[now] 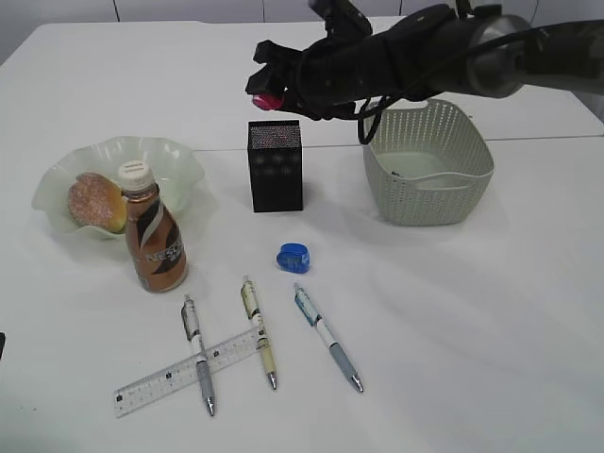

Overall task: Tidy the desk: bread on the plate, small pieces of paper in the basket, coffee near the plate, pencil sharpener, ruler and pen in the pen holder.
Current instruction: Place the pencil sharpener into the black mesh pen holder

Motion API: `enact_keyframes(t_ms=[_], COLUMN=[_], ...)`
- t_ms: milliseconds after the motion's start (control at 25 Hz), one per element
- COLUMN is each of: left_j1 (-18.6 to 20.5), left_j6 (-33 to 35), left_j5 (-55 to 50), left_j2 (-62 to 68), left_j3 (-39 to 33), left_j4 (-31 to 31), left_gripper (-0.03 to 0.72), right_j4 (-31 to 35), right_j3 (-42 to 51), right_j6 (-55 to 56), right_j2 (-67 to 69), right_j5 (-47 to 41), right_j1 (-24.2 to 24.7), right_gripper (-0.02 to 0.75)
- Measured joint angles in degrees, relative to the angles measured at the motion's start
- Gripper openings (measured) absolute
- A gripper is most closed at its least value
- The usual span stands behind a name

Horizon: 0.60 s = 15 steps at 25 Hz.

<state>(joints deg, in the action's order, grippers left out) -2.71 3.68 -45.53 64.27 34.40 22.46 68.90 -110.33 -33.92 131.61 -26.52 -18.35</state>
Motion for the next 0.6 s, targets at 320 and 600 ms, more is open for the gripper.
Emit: enact_keyframes(t_ms=[320,600], left_j1=[0.0,0.0], left_j6=[0.0,0.0], left_j5=[0.0,0.0], left_j2=[0.0,0.0], left_j3=[0.0,0.0], left_j4=[0.0,0.1], left_gripper=[0.434,0.434], right_j4=[-0.2,-0.2], right_j3=[-0.2,-0.2], right_j6=[0.0,0.0], right_j2=[2.2,2.5], right_j5=[2.0,2.0], right_j1=[0.2,0.3], right_gripper=[0.347,0.391])
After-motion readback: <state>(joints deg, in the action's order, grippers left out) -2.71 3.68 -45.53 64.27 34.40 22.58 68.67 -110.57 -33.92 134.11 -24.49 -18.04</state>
